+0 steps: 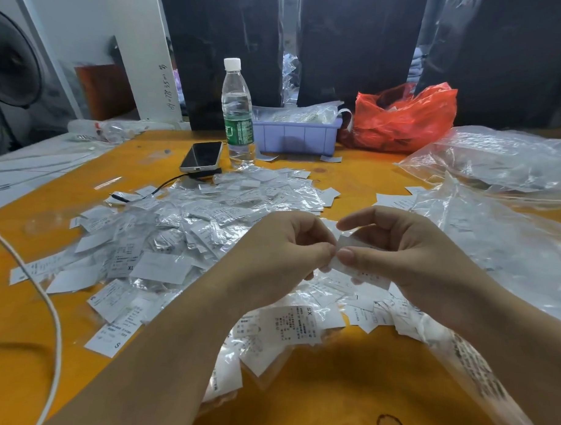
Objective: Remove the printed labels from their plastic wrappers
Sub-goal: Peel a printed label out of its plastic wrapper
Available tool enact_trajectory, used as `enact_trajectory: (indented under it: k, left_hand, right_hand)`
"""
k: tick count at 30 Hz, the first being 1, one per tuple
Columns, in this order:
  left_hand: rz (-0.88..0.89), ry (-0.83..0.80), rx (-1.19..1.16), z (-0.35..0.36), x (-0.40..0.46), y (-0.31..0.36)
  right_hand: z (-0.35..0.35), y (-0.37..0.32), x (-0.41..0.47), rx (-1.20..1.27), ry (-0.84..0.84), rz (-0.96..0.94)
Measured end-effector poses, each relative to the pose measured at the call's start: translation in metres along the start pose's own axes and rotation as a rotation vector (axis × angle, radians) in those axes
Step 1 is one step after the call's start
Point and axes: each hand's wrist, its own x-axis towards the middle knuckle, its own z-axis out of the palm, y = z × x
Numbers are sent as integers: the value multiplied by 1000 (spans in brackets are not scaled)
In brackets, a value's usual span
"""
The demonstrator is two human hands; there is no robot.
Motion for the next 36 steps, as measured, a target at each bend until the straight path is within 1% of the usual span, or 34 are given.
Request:
enact_trajectory:
  k: [3, 6, 9, 12, 14, 19, 22, 23, 25, 27, 30, 32, 34, 36]
  left_hand:
    - [-4, 32, -37, -4, 0, 0]
    - [-20, 62, -39, -8, 1, -1]
    - [-54, 25, -34, -7, 2, -3]
    - [-21, 3, 12, -5, 2, -4]
    - [-26, 28, 18, -7, 3, -4]
    - [-119, 72, 43, -12, 5, -6]
    - [-139, 30, -1, -11, 5, -5]
    - [-141, 27, 28, -11, 5, -5]
    - [-148, 64, 175, -11, 5, -7]
    - [-171, 148, 328, -12, 4, -10]
    - [-208, 246, 560, -10, 1, -12]
    - [-146, 288, 699, -7, 0, -12]
    - [-46, 263, 712, -5, 0, -11]
    - [-27, 115, 590, -6, -1, -8]
  right_hand:
    - [-1, -1, 2, 50, 0, 19]
    - [-4, 2, 3, 28, 18, 17]
    - [-3, 2, 2, 8, -2, 9]
    - [-2, 3, 4, -5, 4, 3]
    - [-3, 5, 5, -52, 17, -1]
    - [-4, 10, 5, -267, 46, 7]
    - [-3, 12, 5, -255, 24, 18]
    - [-2, 12, 5, -235, 17, 26]
    - [-3, 14, 5, -218, 29, 36]
    - [-5, 15, 5, -309, 78, 17]
    - [-8, 16, 3, -600, 140, -43]
    - [-10, 17, 1, -756, 91, -33]
    - [-11, 19, 0, -869, -10, 44]
    - [-11, 18, 0, -918, -69, 112]
